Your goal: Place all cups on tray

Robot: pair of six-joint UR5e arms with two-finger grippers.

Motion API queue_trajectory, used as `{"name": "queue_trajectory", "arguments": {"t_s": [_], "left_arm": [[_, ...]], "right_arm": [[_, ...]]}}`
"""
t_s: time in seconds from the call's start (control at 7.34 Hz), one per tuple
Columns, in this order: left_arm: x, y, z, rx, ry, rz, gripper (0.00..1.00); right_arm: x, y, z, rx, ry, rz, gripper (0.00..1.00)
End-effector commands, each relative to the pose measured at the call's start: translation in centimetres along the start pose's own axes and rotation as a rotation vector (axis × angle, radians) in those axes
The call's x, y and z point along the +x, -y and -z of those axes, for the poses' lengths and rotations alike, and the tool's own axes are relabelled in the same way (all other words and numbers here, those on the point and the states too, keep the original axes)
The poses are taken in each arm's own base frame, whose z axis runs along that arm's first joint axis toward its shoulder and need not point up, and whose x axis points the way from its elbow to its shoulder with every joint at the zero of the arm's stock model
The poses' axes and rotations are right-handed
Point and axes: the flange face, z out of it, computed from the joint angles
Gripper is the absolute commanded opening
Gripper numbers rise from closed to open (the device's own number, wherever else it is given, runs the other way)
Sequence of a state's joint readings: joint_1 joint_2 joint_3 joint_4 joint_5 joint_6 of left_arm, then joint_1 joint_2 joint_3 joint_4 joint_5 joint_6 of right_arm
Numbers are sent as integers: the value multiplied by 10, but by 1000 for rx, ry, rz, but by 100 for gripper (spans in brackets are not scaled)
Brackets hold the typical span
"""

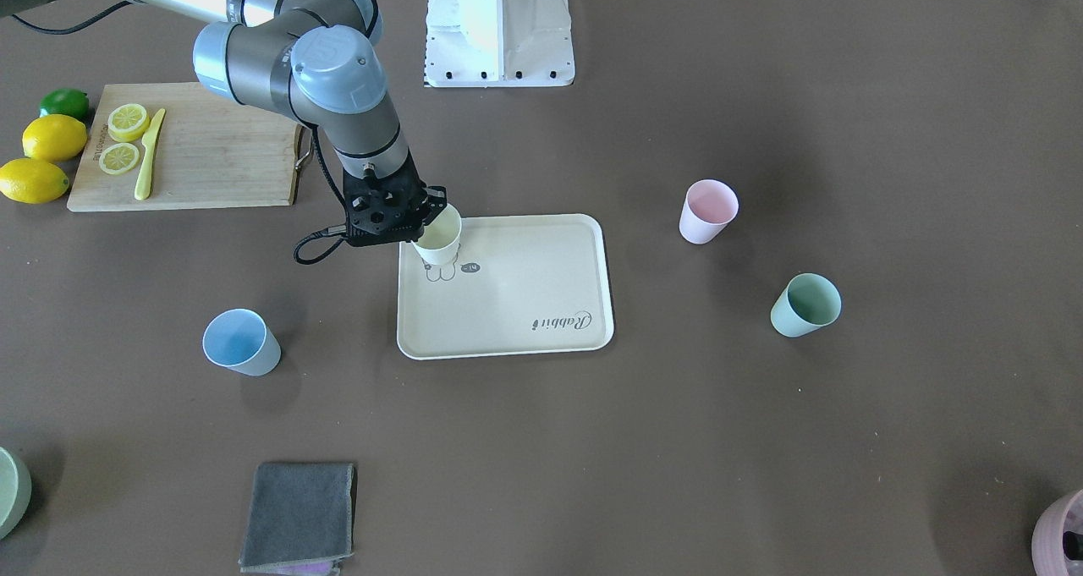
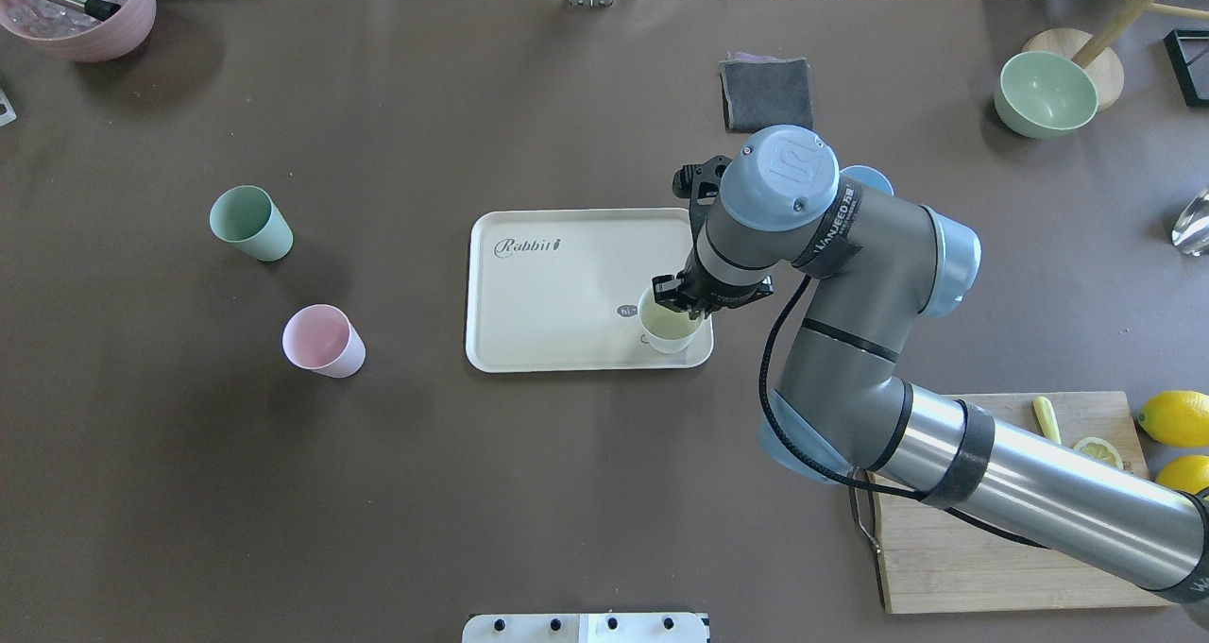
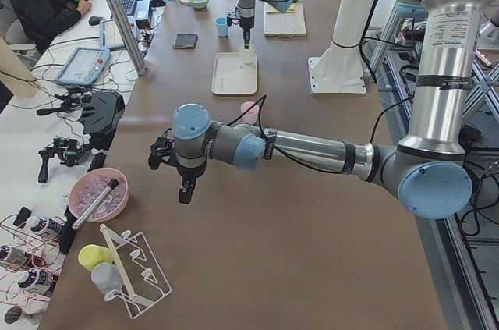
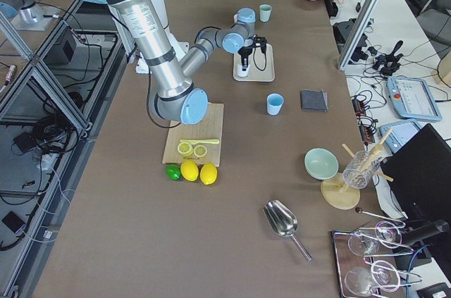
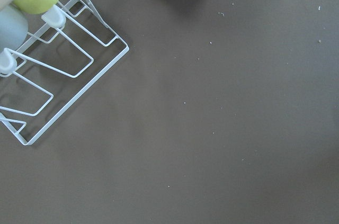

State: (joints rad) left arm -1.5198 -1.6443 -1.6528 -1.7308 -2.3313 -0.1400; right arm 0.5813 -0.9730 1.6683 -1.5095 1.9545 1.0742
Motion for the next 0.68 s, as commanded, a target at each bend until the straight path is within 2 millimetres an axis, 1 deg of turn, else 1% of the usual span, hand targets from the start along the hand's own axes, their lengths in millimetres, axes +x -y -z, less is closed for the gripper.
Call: {"name": "queue_trajectory", "arguments": {"t_s": [0.0, 0.14, 0.27, 0.41, 0.54], "left_arm": [[6, 7, 5, 12, -1, 7, 98], [12, 10, 9, 20, -6, 34, 98], [33, 13, 9, 21, -19, 58, 98], [85, 13, 1, 7, -38, 104, 98], [135, 9, -7, -8, -58, 124, 98]], "right_arm": [[-3, 0, 4, 4, 7, -10, 99], [-10, 0, 17, 17, 29, -69, 100], [-5, 7, 37, 25, 48, -82, 100], [10, 15, 56, 23, 72, -101, 100], [34, 17, 70, 14, 71, -128, 100]]}}
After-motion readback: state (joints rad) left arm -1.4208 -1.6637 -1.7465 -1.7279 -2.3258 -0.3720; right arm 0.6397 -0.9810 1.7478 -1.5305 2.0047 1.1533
